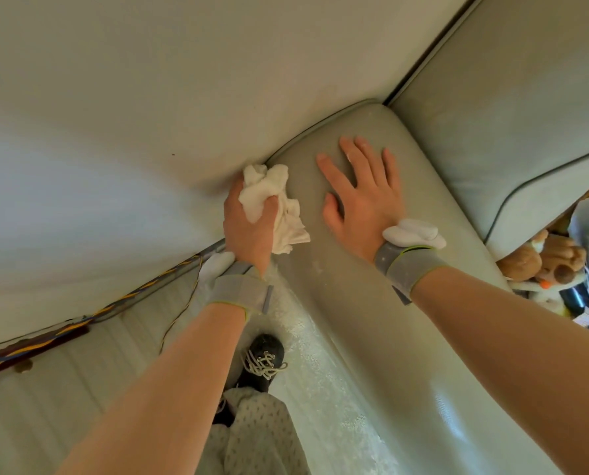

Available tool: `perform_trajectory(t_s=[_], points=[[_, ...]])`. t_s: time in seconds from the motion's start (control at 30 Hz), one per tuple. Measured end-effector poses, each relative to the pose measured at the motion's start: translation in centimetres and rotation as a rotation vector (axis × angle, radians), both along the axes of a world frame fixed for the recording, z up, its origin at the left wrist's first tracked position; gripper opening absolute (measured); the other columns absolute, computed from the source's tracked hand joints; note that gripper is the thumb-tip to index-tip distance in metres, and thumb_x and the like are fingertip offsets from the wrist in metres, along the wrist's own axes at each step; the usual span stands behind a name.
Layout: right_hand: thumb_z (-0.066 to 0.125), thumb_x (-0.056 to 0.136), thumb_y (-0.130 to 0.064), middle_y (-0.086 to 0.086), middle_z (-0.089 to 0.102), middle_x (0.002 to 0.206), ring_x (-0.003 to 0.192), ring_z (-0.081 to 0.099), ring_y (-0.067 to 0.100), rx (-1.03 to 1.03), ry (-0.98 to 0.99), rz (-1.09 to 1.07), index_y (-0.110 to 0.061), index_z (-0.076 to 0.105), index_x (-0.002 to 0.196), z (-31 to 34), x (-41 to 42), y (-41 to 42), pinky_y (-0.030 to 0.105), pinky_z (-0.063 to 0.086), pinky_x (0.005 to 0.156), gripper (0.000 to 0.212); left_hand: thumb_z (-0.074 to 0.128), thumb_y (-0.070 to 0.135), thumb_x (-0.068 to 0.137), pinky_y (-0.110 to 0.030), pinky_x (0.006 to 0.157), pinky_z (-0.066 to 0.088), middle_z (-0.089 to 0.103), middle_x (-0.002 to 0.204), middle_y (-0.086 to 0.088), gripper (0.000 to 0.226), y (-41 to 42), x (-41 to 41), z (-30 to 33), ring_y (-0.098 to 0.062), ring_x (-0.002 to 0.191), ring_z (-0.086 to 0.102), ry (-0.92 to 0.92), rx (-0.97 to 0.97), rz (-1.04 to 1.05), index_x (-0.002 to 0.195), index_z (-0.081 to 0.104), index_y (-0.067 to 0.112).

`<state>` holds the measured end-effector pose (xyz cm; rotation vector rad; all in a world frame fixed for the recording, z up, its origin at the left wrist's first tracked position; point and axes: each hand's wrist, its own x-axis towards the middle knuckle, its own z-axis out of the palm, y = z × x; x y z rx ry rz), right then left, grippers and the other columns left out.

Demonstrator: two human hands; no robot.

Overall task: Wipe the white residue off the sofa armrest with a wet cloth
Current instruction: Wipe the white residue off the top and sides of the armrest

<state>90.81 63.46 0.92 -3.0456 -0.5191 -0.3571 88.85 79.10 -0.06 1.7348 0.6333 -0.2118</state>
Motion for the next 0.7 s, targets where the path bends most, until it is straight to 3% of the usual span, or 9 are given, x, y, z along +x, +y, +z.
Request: perform_trajectory(t_s=[0.07, 0.13, 0.17, 0.2, 0.23, 0.3, 0.53, 0.7], points=[[0.047, 0.084, -0.026, 0.017, 0.051, 0.135, 0.129, 0.045, 0.034, 0.014, -0.011, 0.004, -0.019, 0.057, 0.127, -0.1, 0.2, 0.1, 0.055, 0.028, 0.108, 0.045, 0.059, 0.015, 0.089, 0.007, 0.056, 0.033, 0.049, 0.072, 0.027, 0.032, -0.2, 0.2, 0.7, 0.029, 0.061, 0.047, 0.025, -0.022, -0.043, 0.080, 0.042, 0.040], [0.048, 0.084, -0.026, 0.018, 0.052, 0.134, 0.128, 0.045, 0.035, 0.020, -0.011, 0.002, -0.018, 0.057, 0.126, 0.1, -0.1, -0.1, 0.056, 0.028, 0.108, 0.045, 0.057, 0.023, 0.090, 0.006, 0.046, 0.031, 0.052, 0.053, 0.027, 0.030, -0.3, 0.7, 1.3, 0.020, 0.054, 0.051, 0.107, -0.024, -0.058, 0.070, 0.038, 0.035], [0.048, 0.083, -0.025, 0.018, 0.052, 0.134, 0.128, 0.046, 0.035, 0.019, -0.019, 0.003, -0.018, 0.058, 0.126, 0.1, -0.1, -0.1, 0.057, 0.028, 0.107, 0.044, 0.056, 0.027, 0.090, 0.004, 0.047, 0.031, 0.054, 0.055, 0.027, 0.024, -0.2, 1.1, 1.3, 0.012, 0.060, 0.055, 0.136, -0.020, -0.040, 0.072, 0.042, 0.034], [0.048, 0.083, -0.025, 0.018, 0.052, 0.134, 0.128, 0.046, 0.035, 0.019, -0.022, 0.004, -0.018, 0.058, 0.126, -0.1, -0.3, -0.1, 0.057, 0.029, 0.107, 0.044, 0.055, 0.030, 0.090, 0.002, 0.054, 0.032, 0.060, 0.070, 0.025, 0.010, 0.0, 1.2, 0.7, 0.005, 0.073, 0.057, 0.149, 0.032, -0.040, 0.082, 0.051, 0.034], [0.048, 0.083, -0.025, 0.019, 0.052, 0.133, 0.127, 0.046, 0.036, 0.017, -0.025, 0.009, -0.018, 0.058, 0.126, -0.2, -0.2, 0.0, 0.057, 0.029, 0.107, 0.044, 0.055, 0.031, 0.090, -0.005, 0.066, 0.034, 0.062, 0.089, 0.019, 0.010, 0.2, 1.3, 0.4, -0.007, 0.091, 0.058, 0.161, 0.082, -0.042, 0.100, 0.056, 0.032], [0.048, 0.083, -0.025, 0.019, 0.053, 0.133, 0.127, 0.047, 0.036, 0.022, -0.033, 0.008, -0.018, 0.058, 0.126, -0.2, -0.1, 0.0, 0.058, 0.030, 0.106, 0.045, 0.055, 0.029, 0.089, -0.018, 0.077, 0.032, 0.057, 0.102, 0.007, 0.033, 0.3, 1.0, -0.1, -0.018, 0.106, 0.054, 0.151, 0.149, -0.066, 0.121, 0.053, 0.023], [0.050, 0.082, -0.024, 0.018, 0.053, 0.132, 0.126, 0.048, 0.036, 0.009, -0.029, 0.002, -0.018, 0.058, 0.125, 0.1, 0.0, 0.2, 0.057, 0.030, 0.106, 0.045, 0.056, 0.033, 0.087, -0.025, 0.075, 0.034, 0.063, 0.112, -0.004, 0.039, 1.2, 0.0, -0.7, -0.027, 0.104, 0.057, 0.137, 0.278, -0.262, 0.124, 0.049, 0.021], [0.051, 0.081, -0.023, 0.018, 0.054, 0.132, 0.126, 0.048, 0.036, 0.005, -0.029, 0.002, -0.018, 0.059, 0.125, 0.1, 0.0, 0.4, 0.057, 0.031, 0.106, 0.045, 0.054, 0.034, 0.089, -0.026, 0.078, 0.038, 0.062, 0.113, -0.004, 0.039, 2.1, -1.9, -0.8, -0.025, 0.105, 0.058, 0.214, 0.242, -0.463, 0.125, 0.048, 0.022]])
